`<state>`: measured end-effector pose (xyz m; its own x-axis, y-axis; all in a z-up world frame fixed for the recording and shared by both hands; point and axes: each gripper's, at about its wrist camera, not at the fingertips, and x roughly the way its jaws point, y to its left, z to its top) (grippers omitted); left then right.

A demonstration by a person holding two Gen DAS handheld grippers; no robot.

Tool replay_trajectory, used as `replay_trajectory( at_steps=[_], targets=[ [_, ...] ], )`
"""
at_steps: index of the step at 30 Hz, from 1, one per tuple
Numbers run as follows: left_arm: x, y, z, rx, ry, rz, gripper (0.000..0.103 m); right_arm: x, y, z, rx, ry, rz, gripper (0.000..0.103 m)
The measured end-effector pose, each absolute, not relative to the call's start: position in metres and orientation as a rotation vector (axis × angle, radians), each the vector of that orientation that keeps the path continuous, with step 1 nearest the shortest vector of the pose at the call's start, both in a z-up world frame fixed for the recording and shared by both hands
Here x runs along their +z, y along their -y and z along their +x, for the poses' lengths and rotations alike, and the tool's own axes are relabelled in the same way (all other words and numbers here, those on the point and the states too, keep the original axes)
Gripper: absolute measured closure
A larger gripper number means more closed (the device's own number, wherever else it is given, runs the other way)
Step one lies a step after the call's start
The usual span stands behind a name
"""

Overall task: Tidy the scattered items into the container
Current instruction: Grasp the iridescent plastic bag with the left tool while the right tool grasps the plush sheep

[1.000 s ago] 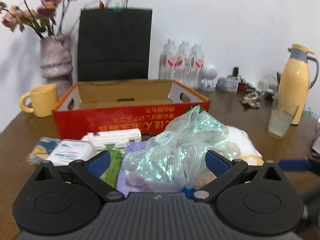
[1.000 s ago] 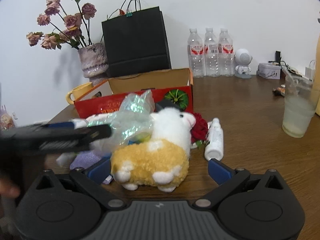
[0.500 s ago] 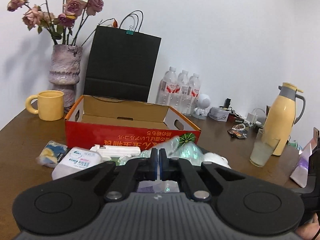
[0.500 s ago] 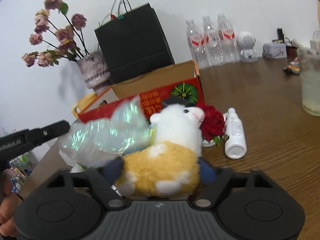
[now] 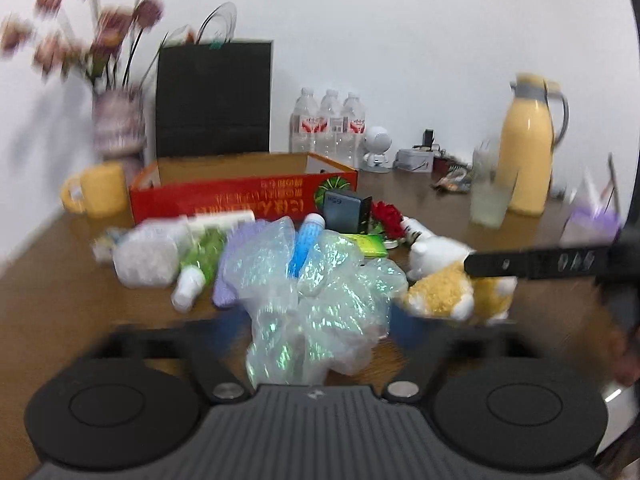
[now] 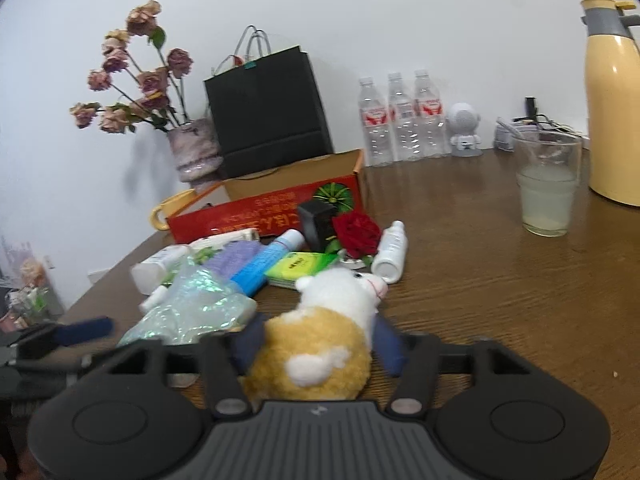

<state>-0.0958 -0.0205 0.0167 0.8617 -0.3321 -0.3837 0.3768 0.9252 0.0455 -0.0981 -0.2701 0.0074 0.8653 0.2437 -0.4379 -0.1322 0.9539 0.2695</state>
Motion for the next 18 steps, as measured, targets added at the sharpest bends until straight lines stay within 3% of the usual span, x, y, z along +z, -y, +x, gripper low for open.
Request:
replay_trajectory(
  at_steps=[1, 4, 6, 7, 8, 10, 12, 14, 18],
  targets=[
    [0.016, 0.024, -0.093, -0.385, -0.387, 0.136, 0.014, 0.006, 0.269, -0.098, 0.197, -0.482, 0.243, 0.007],
    [0.009, 0.033, -0.077, -0.382, -0.457, 0.162, 0.016, -0.005, 0.265, -0.092, 0.23, -0.512, 0.273, 0.009],
    [0.004, 0.035, -0.072, -0.351, -0.506, 0.17, 0.044, -0.015, 0.267, -0.085, 0.257, -0.532, 0.331, 0.01],
    [0.002, 0.037, -0.07, -0.336, -0.53, 0.173, 0.067, -0.017, 0.27, -0.082, 0.273, -0.54, 0.369, 0.014],
    [0.003, 0.035, -0.071, -0.328, -0.527, 0.165, 0.078, -0.02, 0.273, -0.08, 0.29, -0.547, 0.408, 0.018],
    [0.004, 0.03, -0.074, -0.318, -0.508, 0.146, 0.09, -0.022, 0.275, -0.076, 0.318, -0.569, 0.44, 0.027],
    [0.008, 0.027, -0.08, -0.323, -0.492, 0.128, 0.093, -0.019, 0.273, -0.076, 0.33, -0.573, 0.427, 0.034],
    [0.016, 0.026, -0.089, -0.318, -0.457, 0.125, 0.094, -0.011, 0.268, -0.081, 0.331, -0.553, 0.388, 0.049],
    [0.039, 0.022, -0.102, -0.339, -0.38, 0.091, 0.094, 0.008, 0.258, -0.093, 0.353, -0.523, 0.32, 0.051]
  ],
)
